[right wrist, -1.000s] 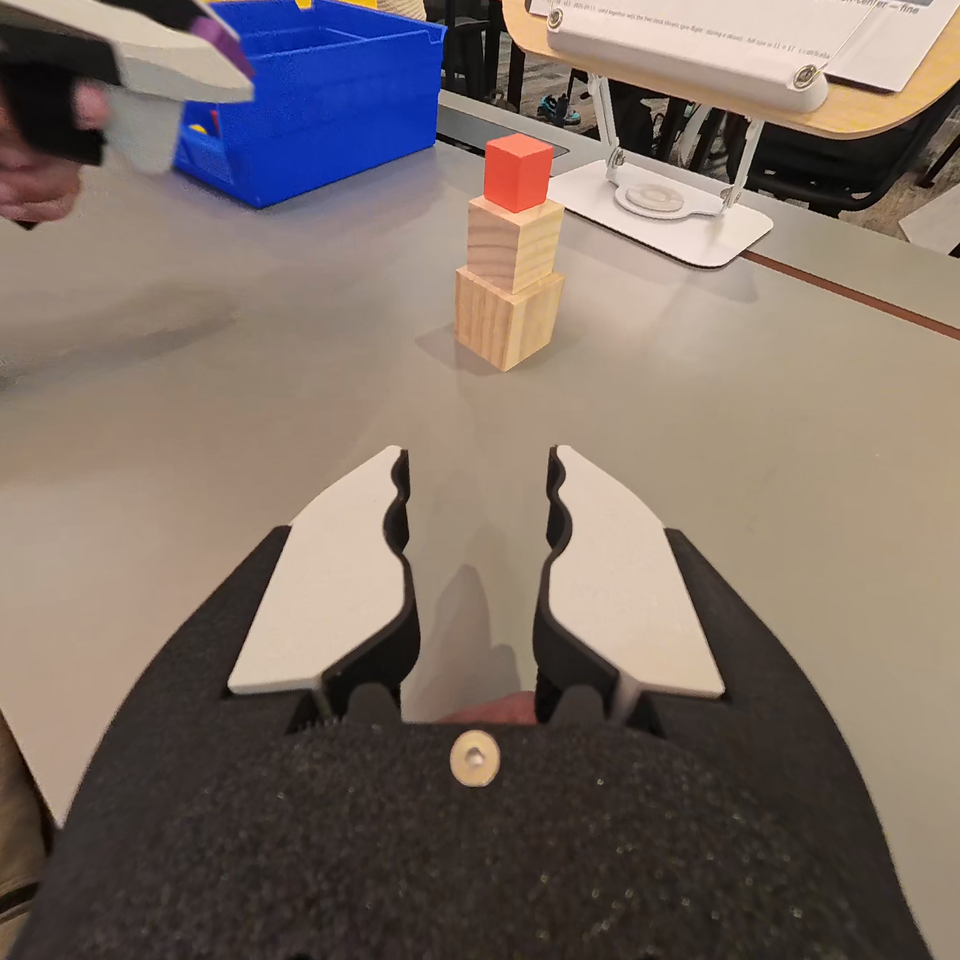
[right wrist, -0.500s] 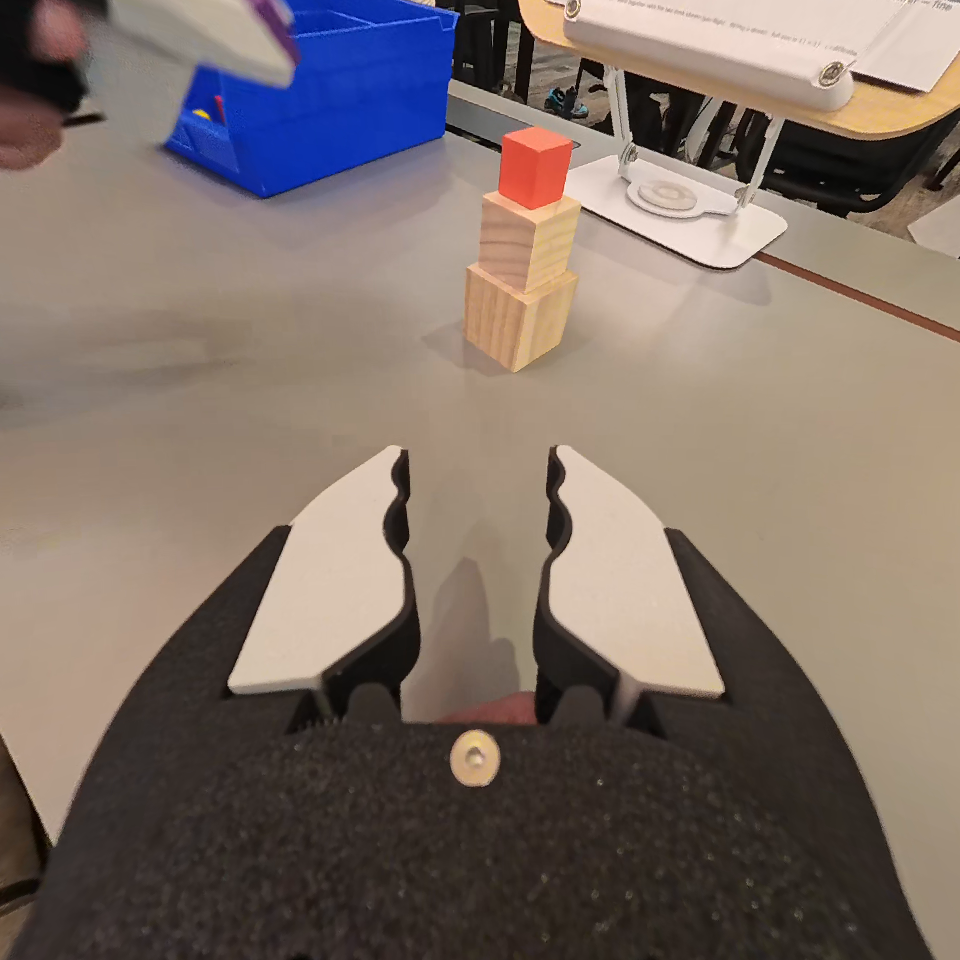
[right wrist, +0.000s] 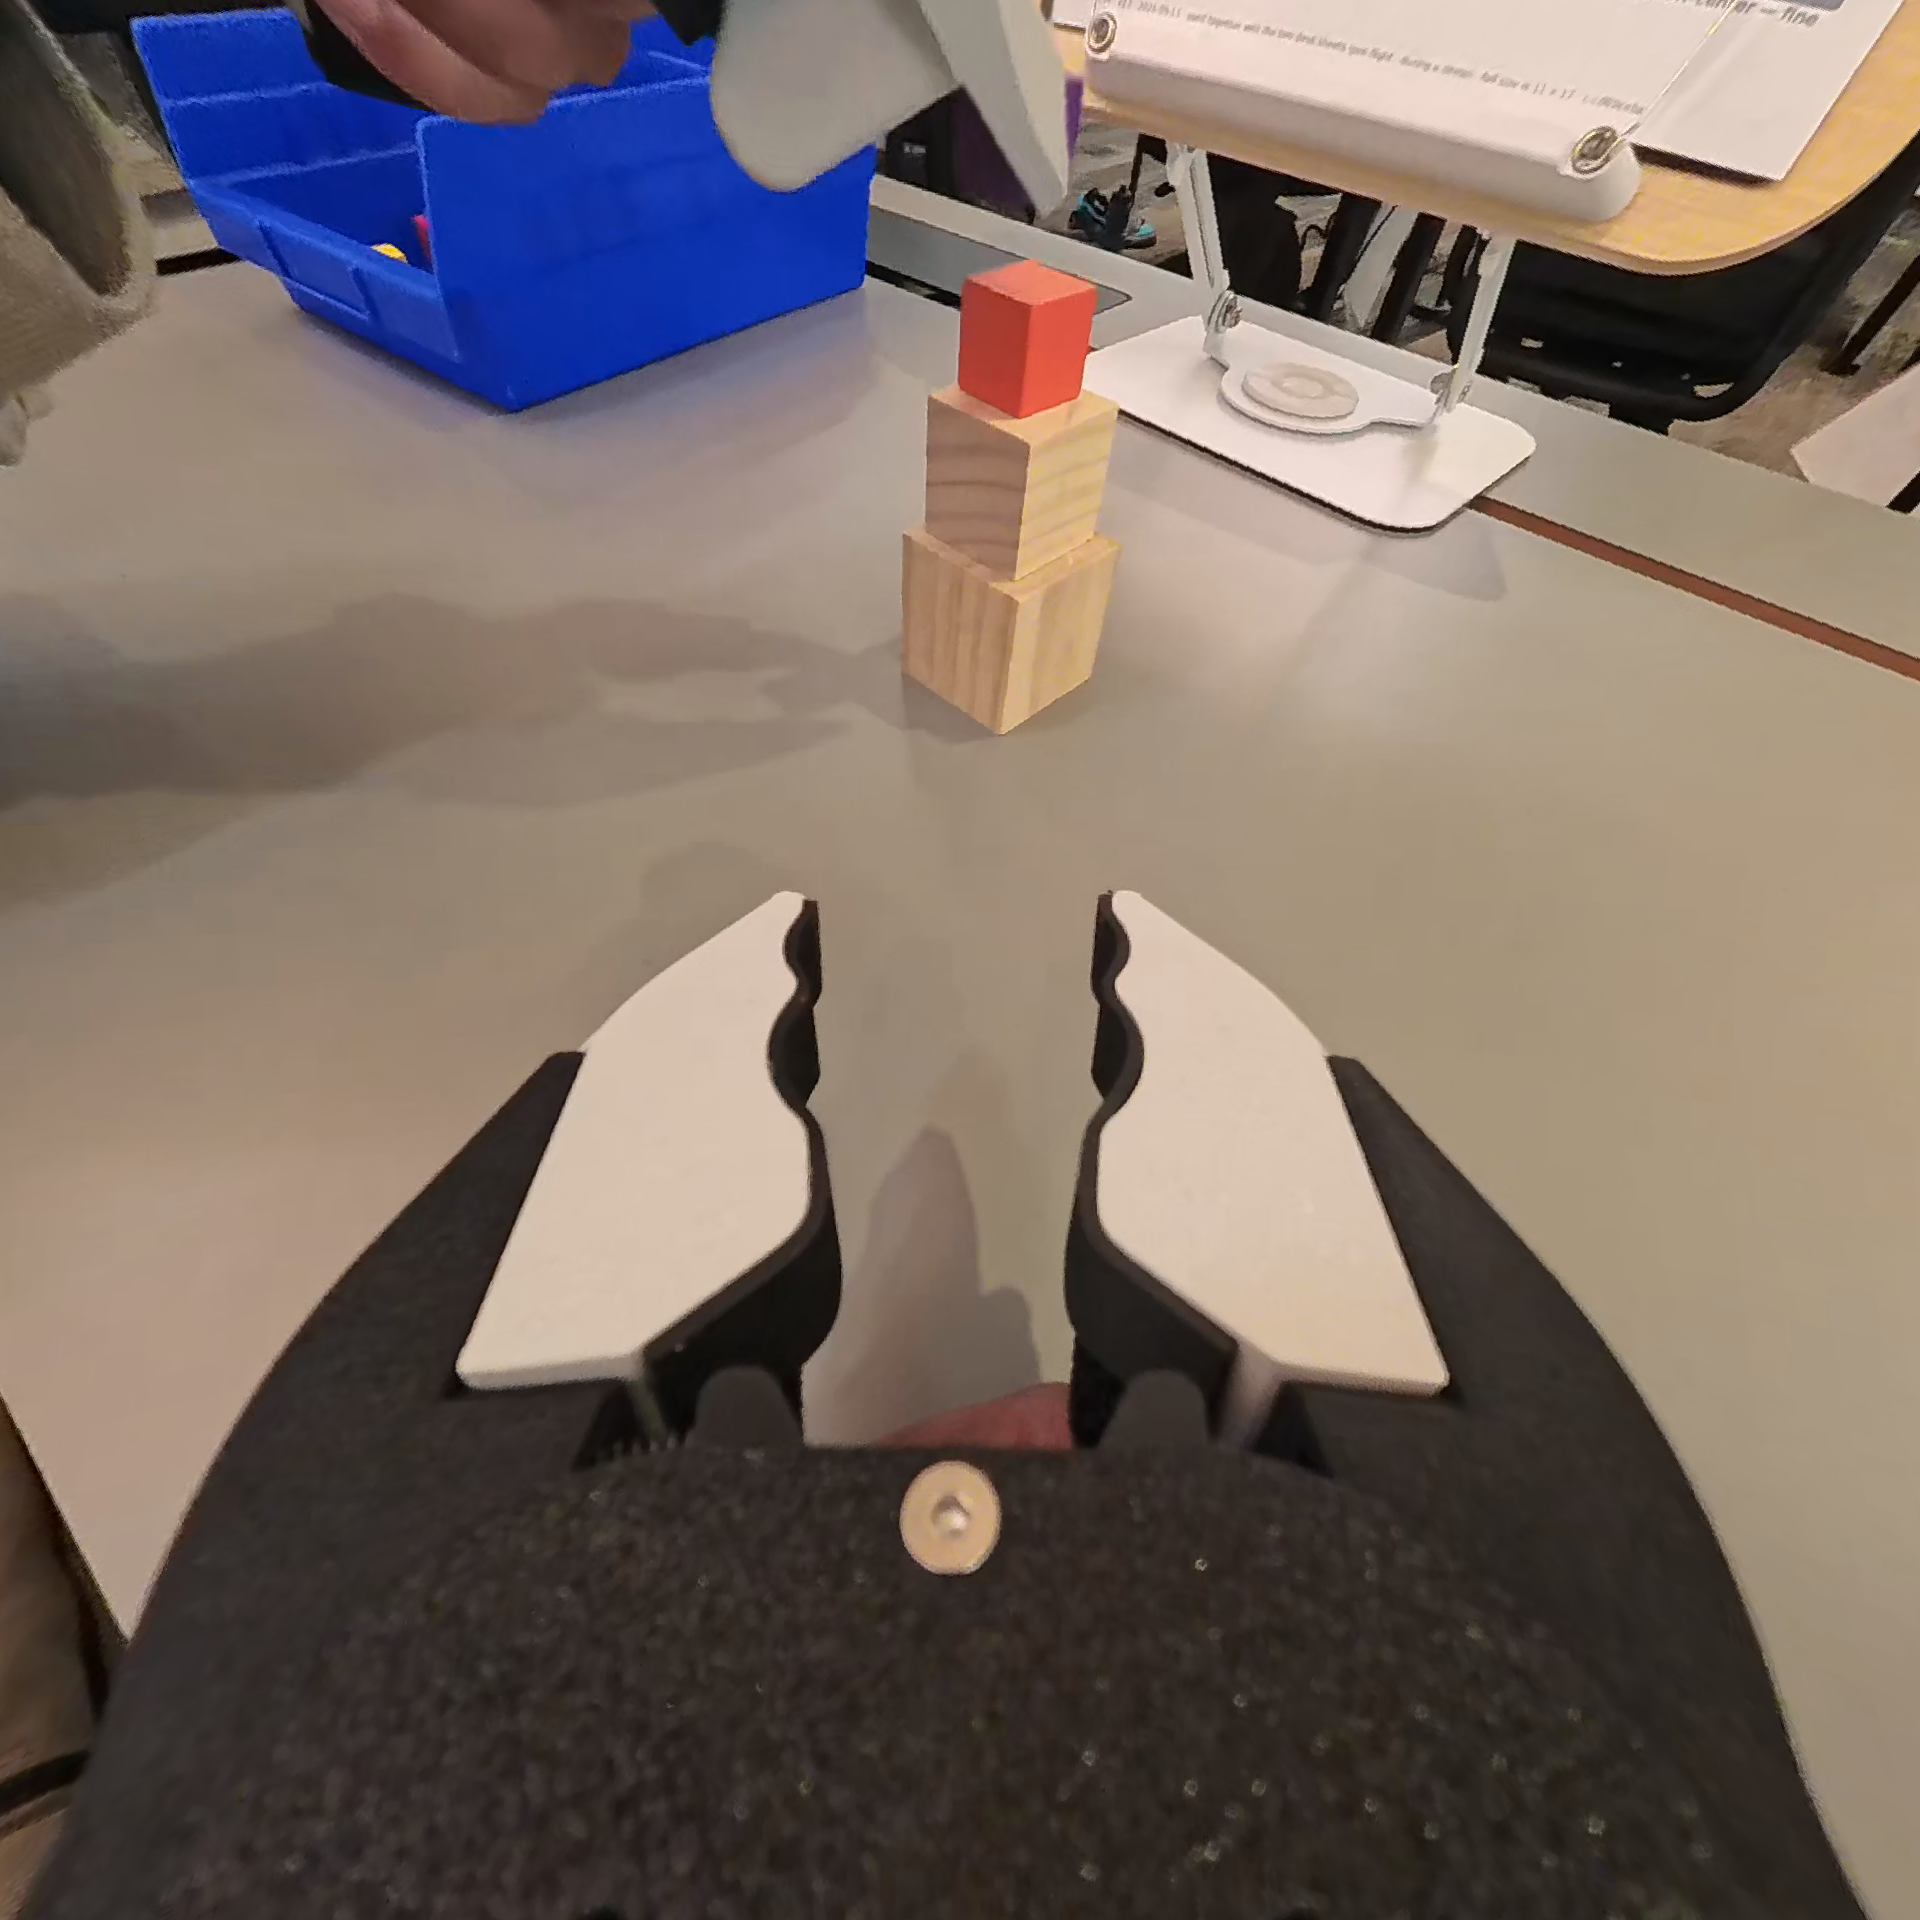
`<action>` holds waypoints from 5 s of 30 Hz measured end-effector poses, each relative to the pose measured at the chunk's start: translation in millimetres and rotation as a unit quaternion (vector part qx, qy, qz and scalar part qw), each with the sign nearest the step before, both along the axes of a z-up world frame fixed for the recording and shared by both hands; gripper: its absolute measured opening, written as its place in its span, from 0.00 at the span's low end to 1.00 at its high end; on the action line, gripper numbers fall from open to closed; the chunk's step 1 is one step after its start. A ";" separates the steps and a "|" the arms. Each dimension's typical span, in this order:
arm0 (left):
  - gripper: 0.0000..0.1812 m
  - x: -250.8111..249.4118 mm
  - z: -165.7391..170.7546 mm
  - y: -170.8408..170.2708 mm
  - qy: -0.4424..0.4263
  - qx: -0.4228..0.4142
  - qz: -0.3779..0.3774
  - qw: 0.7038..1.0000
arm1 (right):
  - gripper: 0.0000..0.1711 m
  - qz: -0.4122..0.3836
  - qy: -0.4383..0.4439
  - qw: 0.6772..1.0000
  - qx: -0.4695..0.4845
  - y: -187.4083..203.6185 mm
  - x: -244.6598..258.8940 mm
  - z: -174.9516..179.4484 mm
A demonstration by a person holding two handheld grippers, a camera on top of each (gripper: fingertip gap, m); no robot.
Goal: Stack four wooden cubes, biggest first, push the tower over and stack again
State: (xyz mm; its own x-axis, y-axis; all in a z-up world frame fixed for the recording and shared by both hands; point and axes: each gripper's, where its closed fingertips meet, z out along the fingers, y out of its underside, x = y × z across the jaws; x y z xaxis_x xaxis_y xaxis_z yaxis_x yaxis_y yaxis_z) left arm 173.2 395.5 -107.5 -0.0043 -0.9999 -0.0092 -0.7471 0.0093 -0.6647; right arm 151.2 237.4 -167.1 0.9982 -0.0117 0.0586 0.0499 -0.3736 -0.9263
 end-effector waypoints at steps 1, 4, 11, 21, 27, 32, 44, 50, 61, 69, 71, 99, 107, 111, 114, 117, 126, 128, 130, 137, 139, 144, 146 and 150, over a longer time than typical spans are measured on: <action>0.17 -0.7 -2.5 -3.0 0.006 -0.008 -0.007 1.000 | 0.29 -0.001 0.000 1.000 0.000 -0.1 0.5 0.2; 0.17 1.3 -8.4 2.1 0.014 -0.002 0.000 1.000 | 0.29 0.001 -0.001 1.000 0.000 0.3 -0.1 1.0; 0.17 6.4 -13.4 4.1 0.020 -0.037 0.011 0.999 | 0.29 0.006 -0.005 1.000 0.003 2.1 -2.2 4.8; 0.20 7.8 -15.6 9.4 0.011 -0.037 0.031 0.999 | 0.29 0.009 -0.005 1.000 0.001 2.2 -3.5 4.1; 0.43 -1.4 10.4 3.3 -0.034 -0.029 0.024 0.999 | 0.29 0.009 -0.006 1.000 0.000 1.7 -3.2 3.9; 0.47 -54.1 83.9 -21.3 -0.245 -0.017 -0.003 0.969 | 0.29 0.004 -0.006 1.000 0.004 -0.2 -0.6 6.5; 0.19 -173.9 -28.5 1.8 -0.319 0.061 0.238 0.915 | 0.29 0.017 -0.028 0.999 -0.017 11.2 -14.0 0.8; 0.19 -173.5 -48.8 10.8 -0.281 0.042 0.236 0.929 | 0.29 0.030 -0.030 0.999 -0.027 15.5 -22.8 -6.4; 0.21 -165.7 -62.3 6.7 -0.248 0.029 0.214 0.944 | 0.25 0.028 -0.036 0.998 -0.031 12.1 -21.1 -10.1; 0.30 -163.5 -65.0 4.6 -0.242 0.008 0.203 0.949 | 0.00 0.087 -0.061 0.994 -0.031 13.1 -38.5 -10.9; 0.35 -163.7 -64.3 4.4 -0.245 0.007 0.202 0.948 | 0.00 0.114 -0.093 0.988 -0.038 17.8 -41.7 -8.3; 0.33 -182.3 -49.3 -39.8 -0.287 0.026 0.133 0.948 | 0.00 0.254 -0.272 0.919 -0.130 137.1 6.9 -13.3; 0.39 -191.9 -49.2 -13.7 -0.286 0.043 0.186 0.939 | 0.03 0.126 -0.225 0.960 -0.104 56.1 12.2 -4.2; 0.42 -199.9 -45.5 1.3 -0.284 0.081 0.209 0.932 | 0.20 0.068 -0.163 0.983 -0.060 32.9 2.0 5.8; 0.43 -206.4 -44.2 4.8 -0.283 0.084 0.225 0.928 | 0.25 0.019 -0.084 0.996 -0.019 23.4 1.4 9.5; 0.45 -215.6 -39.6 4.7 -0.302 0.101 0.248 0.915 | 0.38 -0.037 -0.036 0.999 -0.017 14.4 5.8 3.6; 0.42 -226.5 -35.0 4.2 -0.318 0.120 0.290 0.895 | 0.46 -0.114 0.021 0.993 0.032 17.2 -13.0 5.1; 0.42 -223.9 -35.5 6.0 -0.320 0.099 0.292 0.896 | 0.46 -0.120 0.017 0.992 0.034 17.3 -15.3 4.5; 0.41 -221.9 -36.5 9.9 -0.316 0.087 0.294 0.898 | 0.46 -0.127 0.010 0.991 0.036 15.1 -16.0 3.4; 0.41 -222.8 -41.2 14.3 -0.298 0.069 0.305 0.902 | 0.45 -0.145 -0.002 0.988 0.048 8.5 -11.5 6.5; 0.41 -222.4 -41.0 11.6 -0.304 0.064 0.302 0.901 | 0.45 -0.147 0.004 0.988 0.050 8.1 -9.7 8.5; 0.40 -219.1 -39.4 3.3 -0.310 0.066 0.291 0.903 | 0.45 -0.151 -0.001 0.987 0.058 6.3 -7.6 15.9; 0.39 -219.7 -38.1 0.3 -0.313 0.072 0.287 0.903 | 0.44 -0.151 -0.004 0.987 0.063 5.4 -7.4 20.8; 0.38 -221.4 -36.7 -3.4 -0.317 0.074 0.283 0.902 | 0.44 -0.151 -0.013 0.986 0.068 4.8 -5.1 28.3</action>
State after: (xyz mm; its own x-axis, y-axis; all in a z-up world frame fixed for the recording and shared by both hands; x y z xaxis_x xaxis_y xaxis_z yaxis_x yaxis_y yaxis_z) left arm -48.2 392.1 -144.1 0.5590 -0.8283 0.0362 -0.1310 -0.1314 -0.9826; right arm 146.2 242.1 -138.9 0.9460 -0.3183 0.0612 -0.0206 -0.2475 -0.9687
